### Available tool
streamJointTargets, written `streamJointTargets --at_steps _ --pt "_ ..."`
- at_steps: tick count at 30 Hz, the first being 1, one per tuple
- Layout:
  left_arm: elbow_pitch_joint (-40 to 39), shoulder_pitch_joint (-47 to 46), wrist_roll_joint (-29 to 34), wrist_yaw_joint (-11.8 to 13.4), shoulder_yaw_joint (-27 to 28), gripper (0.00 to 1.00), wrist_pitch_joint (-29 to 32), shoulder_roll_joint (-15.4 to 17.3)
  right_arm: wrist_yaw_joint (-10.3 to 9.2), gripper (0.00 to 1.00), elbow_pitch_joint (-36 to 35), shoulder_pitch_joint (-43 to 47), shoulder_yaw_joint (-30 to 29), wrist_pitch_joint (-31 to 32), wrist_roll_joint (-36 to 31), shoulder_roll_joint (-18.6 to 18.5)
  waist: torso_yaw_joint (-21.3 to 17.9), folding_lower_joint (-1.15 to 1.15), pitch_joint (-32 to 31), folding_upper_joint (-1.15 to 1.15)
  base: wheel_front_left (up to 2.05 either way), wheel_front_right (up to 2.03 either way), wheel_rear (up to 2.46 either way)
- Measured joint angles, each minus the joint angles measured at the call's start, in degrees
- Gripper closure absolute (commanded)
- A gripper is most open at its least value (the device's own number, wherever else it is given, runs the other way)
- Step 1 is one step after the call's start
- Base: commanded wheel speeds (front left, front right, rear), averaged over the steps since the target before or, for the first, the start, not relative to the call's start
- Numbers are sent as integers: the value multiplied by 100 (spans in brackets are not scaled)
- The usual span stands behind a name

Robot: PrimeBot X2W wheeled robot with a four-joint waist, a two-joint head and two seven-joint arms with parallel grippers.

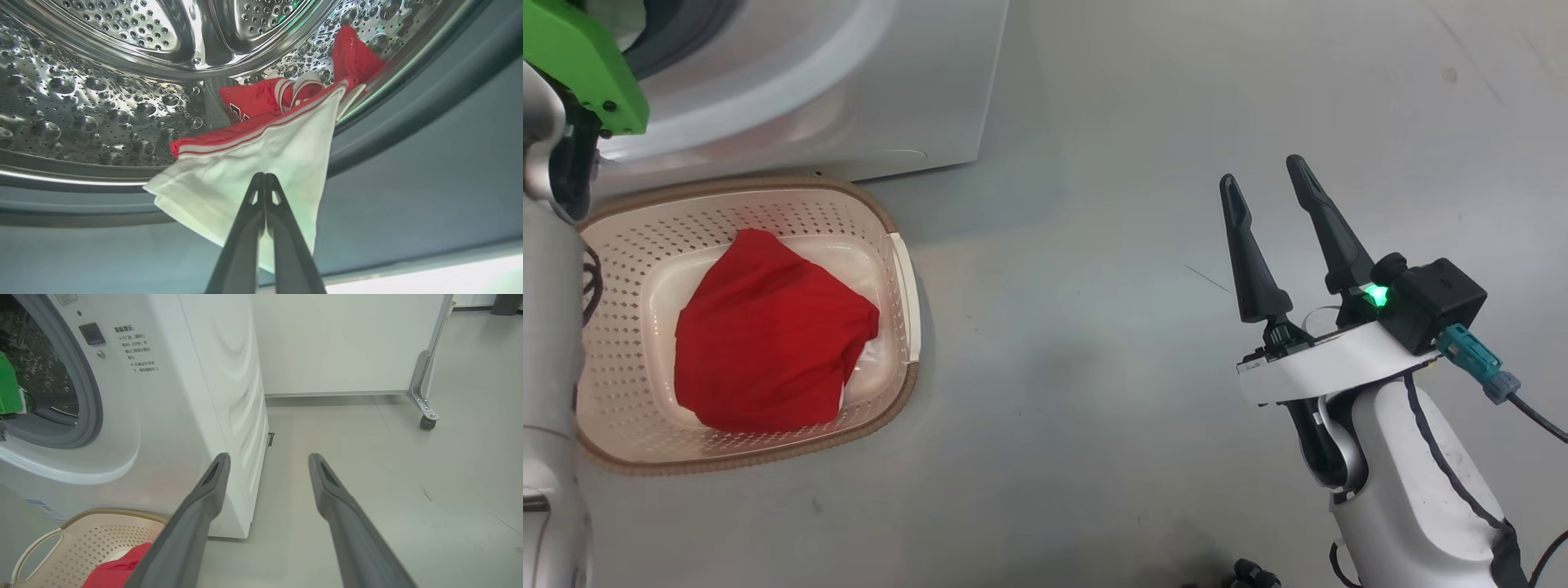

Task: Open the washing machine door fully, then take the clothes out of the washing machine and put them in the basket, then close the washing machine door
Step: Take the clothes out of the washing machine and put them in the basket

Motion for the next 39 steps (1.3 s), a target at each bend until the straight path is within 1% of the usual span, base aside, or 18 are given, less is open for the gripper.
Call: streamJointTargets --at_steps 5,11,18,23,27,31,32,35,39 --pt "-5 286 -137 0 -109 100 -263 -25 38 0 70 75 -58 0 -68 -1 197 0 -245 0 0 0 0" --pt "-142 666 -326 -1 -392 100 -563 -214 43 0 122 135 -220 0 -169 -3 406 0 -495 0 0 0 0" --pt "-389 1365 -601 -1 -721 100 -975 -464 89 0 167 261 -370 0 -243 -38 692 0 -831 0 0 0 0" --pt "-590 1986 -740 -1 -998 100 -1318 -512 93 0 219 394 -443 0 -275 -102 930 0 -1104 0 0 0 0" --pt "-736 2434 -776 -1 -1151 100 -1611 -495 96 0 264 525 -471 0 -296 -101 1115 0 -1350 0 0 0 0" --pt "-827 2769 -784 -1 -1187 100 -1833 -459 116 0 296 630 -472 0 -296 -97 1238 0 -1544 0 0 0 0" --pt "-905 2992 -786 -1 -1226 100 -1956 -396 138 0 300 705 -474 0 -296 -96 1312 0 -1673 0 0 0 0" --pt "-993 3193 -783 -1 -1272 100 -2009 -313 138 0 307 784 -474 0 -296 -94 1377 0 -1795 0 0 0 0" --pt "-1112 3548 -784 -1 -1162 100 -2084 -196 140 0 319 917 -455 0 -296 -92 1487 0 -2011 0 0 0 0"
